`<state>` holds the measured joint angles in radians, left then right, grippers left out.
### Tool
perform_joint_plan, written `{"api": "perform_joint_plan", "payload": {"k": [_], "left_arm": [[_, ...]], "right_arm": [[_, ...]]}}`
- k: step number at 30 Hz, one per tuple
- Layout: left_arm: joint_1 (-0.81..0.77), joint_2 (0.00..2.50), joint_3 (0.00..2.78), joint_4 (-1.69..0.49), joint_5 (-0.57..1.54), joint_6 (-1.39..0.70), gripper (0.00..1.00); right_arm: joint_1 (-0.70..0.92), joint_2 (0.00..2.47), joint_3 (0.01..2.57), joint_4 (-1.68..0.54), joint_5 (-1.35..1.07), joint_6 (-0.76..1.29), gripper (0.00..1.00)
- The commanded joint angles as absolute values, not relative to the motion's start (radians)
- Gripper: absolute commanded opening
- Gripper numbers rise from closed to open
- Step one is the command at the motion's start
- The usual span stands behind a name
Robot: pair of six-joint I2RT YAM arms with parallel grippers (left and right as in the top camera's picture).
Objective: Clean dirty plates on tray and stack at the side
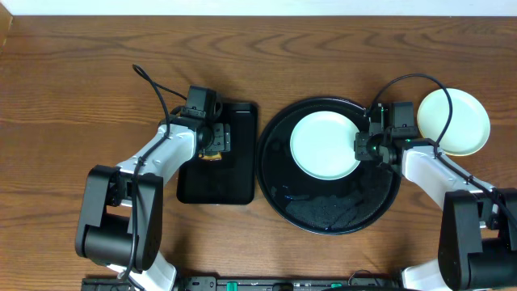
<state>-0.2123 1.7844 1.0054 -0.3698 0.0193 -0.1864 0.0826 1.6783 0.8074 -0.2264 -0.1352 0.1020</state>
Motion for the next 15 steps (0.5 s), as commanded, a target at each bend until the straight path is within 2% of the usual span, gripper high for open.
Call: {"api": "perform_joint_plan", "payload": {"k": [1, 12, 15], "left_arm": [[-0.212, 1.794, 1.004, -0.370, 0.007, -0.189, 0.83], [-0.212, 1.794, 1.004, -0.360, 0.007, -0.189, 0.84], [-0.212, 1.794, 1.004, -0.360, 0.007, -0.189, 0.84]], "right_arm": [[0.080, 1.686, 0.797, -0.223, -0.132, 0.099, 0.15], [0.080, 1.686, 0.797, -0.220, -0.132, 0.099, 0.19], [0.080, 1.686, 0.797, -0.220, -0.131, 0.099, 0.29]]}}
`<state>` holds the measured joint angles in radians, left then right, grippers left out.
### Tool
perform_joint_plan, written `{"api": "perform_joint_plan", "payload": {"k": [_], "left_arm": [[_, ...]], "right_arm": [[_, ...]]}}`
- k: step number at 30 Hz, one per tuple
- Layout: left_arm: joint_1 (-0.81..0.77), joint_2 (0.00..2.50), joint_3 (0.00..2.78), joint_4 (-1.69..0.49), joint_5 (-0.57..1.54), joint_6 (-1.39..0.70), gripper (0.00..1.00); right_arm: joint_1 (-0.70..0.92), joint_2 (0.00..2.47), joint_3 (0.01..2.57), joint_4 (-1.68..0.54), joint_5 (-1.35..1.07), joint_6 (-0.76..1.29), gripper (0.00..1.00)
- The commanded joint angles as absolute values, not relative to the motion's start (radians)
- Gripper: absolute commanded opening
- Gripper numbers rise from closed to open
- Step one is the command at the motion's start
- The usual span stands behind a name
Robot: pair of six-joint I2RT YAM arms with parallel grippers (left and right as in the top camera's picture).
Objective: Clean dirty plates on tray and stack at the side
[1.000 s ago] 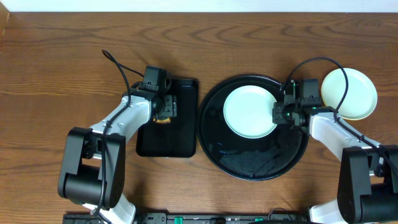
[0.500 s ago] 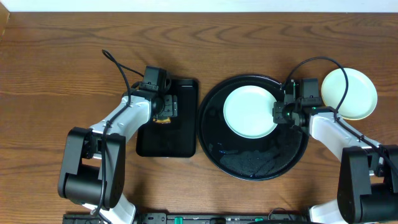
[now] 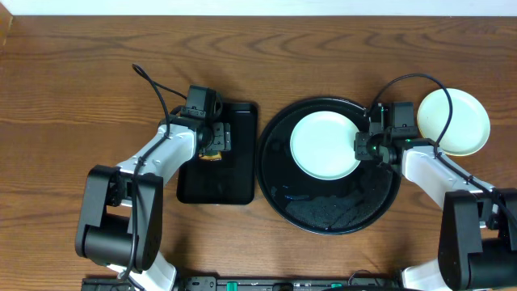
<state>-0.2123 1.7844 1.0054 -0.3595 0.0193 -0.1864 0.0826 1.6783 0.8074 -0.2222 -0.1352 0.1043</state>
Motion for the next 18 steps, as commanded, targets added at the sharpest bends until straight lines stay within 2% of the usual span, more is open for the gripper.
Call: {"api": "perform_joint_plan", "payload": {"k": [1, 7, 18], "left_arm": [[-0.212, 1.794, 1.004, -0.360, 0.006, -0.189, 0.84], [-0.212, 1.794, 1.004, -0.353, 0.007, -0.189, 0.84], [-0.212, 1.794, 1.004, -0.353, 0.007, -0.189, 0.84]], "right_arm": [[0.080, 1.686, 0.797, -0.220, -0.132, 0.099, 0.32], [0.080, 1.686, 0.796, -0.220, -0.132, 0.099, 0.35], [0.080, 1.686, 0.796, -0.231, -0.131, 0.099, 0.30]]}}
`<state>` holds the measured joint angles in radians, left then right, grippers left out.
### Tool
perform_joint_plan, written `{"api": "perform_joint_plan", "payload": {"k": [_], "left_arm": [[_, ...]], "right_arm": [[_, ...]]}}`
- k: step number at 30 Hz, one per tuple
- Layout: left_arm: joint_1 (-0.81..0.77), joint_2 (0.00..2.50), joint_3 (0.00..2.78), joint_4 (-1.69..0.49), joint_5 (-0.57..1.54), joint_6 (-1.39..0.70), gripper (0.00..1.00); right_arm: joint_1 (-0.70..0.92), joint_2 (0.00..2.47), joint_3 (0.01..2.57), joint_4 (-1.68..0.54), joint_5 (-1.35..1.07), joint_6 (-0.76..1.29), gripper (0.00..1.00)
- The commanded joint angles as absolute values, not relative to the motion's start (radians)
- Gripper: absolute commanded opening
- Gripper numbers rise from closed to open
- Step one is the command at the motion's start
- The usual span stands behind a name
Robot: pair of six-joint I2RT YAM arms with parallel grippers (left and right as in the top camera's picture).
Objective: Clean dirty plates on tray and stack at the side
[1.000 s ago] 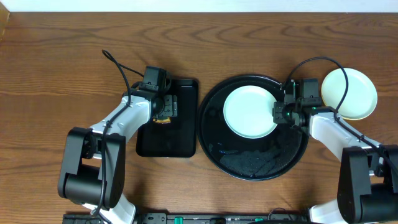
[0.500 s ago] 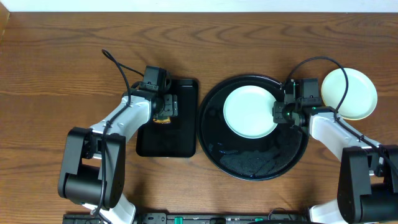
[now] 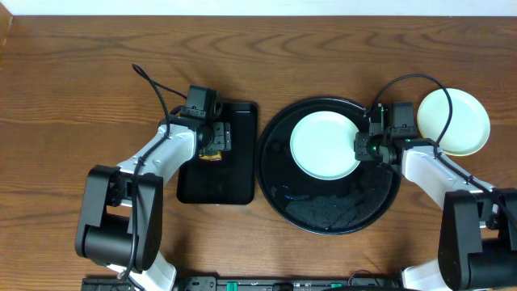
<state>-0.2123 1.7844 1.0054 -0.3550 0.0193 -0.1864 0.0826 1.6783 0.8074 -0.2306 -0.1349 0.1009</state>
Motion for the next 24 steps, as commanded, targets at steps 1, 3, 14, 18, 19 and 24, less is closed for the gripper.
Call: {"api": "perform_joint_plan", "payload": {"k": [1, 3, 14, 18, 19, 24], "left_arm": [[-0.212, 1.794, 1.004, -0.353, 0.007, -0.189, 0.84], [-0.212, 1.794, 1.004, -0.353, 0.007, -0.189, 0.84], [-0.212, 1.794, 1.004, -0.353, 0.007, -0.189, 0.84], [-0.212, 1.794, 1.004, -0.353, 0.007, -0.189, 0.84], [-0.212, 1.794, 1.004, -0.353, 0.007, -0.189, 0.84], [-0.212, 1.794, 1.004, -0.353, 0.007, -0.189, 0.84]], "right_arm": [[0.080, 1.686, 0.796, -0.231, -0.132, 0.100, 0.29], [0.080, 1.686, 0.796, -0.230, -0.132, 0.100, 0.27], [0.080, 1.688, 0.743, -0.150, -0.132, 0.102, 0.17], [0.080, 1.687, 0.747, -0.135, -0.132, 0.146, 0.01], [0.080, 1.684, 0.751, -0.127, -0.132, 0.147, 0.01], [0.080, 1.630, 0.802, -0.136, -0.132, 0.140, 0.01]]}}
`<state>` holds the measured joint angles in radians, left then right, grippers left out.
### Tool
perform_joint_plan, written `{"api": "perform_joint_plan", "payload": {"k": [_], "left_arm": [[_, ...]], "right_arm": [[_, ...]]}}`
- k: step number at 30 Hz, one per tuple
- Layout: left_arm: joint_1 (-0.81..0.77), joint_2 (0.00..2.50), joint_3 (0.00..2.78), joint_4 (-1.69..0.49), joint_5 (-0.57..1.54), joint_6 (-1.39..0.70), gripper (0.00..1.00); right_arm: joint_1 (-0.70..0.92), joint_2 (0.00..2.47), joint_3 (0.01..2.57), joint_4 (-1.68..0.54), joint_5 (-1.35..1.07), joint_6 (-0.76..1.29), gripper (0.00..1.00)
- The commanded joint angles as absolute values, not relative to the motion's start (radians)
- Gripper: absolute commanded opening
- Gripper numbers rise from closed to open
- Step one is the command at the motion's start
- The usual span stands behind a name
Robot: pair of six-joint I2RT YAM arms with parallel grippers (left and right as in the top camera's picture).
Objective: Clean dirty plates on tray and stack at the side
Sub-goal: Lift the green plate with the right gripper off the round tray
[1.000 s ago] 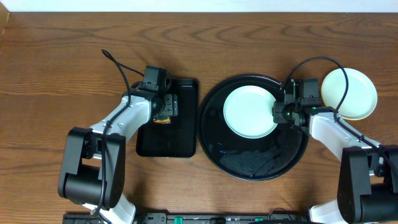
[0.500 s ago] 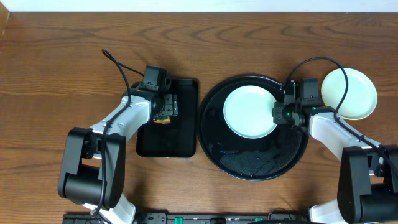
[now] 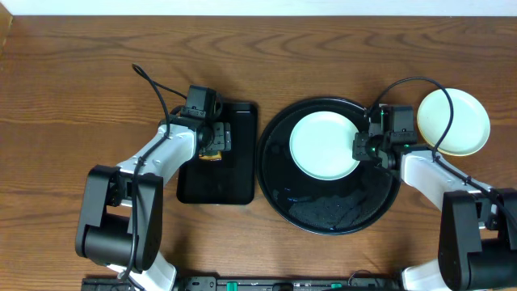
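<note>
A pale mint plate (image 3: 321, 145) lies in the upper half of the round black tray (image 3: 323, 212). My right gripper (image 3: 360, 149) is at the plate's right rim, and its fingers look shut on the edge. A cream plate (image 3: 460, 121) sits on the table to the right of the tray. My left gripper (image 3: 215, 145) hangs low over the black rectangular tray (image 3: 216, 184). A yellowish sponge (image 3: 211, 158) peeks out at its tips, apparently held.
Dark wet specks cover the round tray's lower half (image 3: 327, 206). A black cable (image 3: 408, 81) loops above my right wrist. The wooden table (image 3: 81, 81) stretches to the left and behind. The arm bases stand at the near edge.
My right wrist has shifted a little to the left and toward me, and the pale plate has moved a touch left with it. The left arm has not moved.
Through all the earlier moments my left gripper stayed over the black rectangular tray with the sponge. My right gripper stayed at the pale plate's right rim. Only now has the right wrist moved slightly, with the plate.
</note>
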<state>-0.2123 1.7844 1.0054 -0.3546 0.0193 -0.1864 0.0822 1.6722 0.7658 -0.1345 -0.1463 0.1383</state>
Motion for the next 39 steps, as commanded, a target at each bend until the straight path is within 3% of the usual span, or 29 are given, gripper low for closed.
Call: {"api": "perform_joint_plan", "payload": {"k": [1, 17, 27, 39], "left_arm": [[-0.212, 1.794, 1.004, -0.353, 0.007, -0.189, 0.84], [-0.212, 1.794, 1.004, -0.353, 0.007, -0.189, 0.84], [-0.212, 1.794, 1.004, -0.353, 0.007, -0.189, 0.84], [-0.212, 1.794, 1.004, -0.353, 0.007, -0.189, 0.84]], "right_arm": [[0.082, 1.609, 0.813, -0.142, -0.132, 0.135, 0.01], [0.223, 1.293, 0.836, -0.235, 0.241, -0.059, 0.01], [0.513, 1.261, 0.836, -0.207, 0.756, -0.236, 0.01], [0.853, 1.261, 0.836, 0.104, 1.251, -0.626, 0.01]]}}
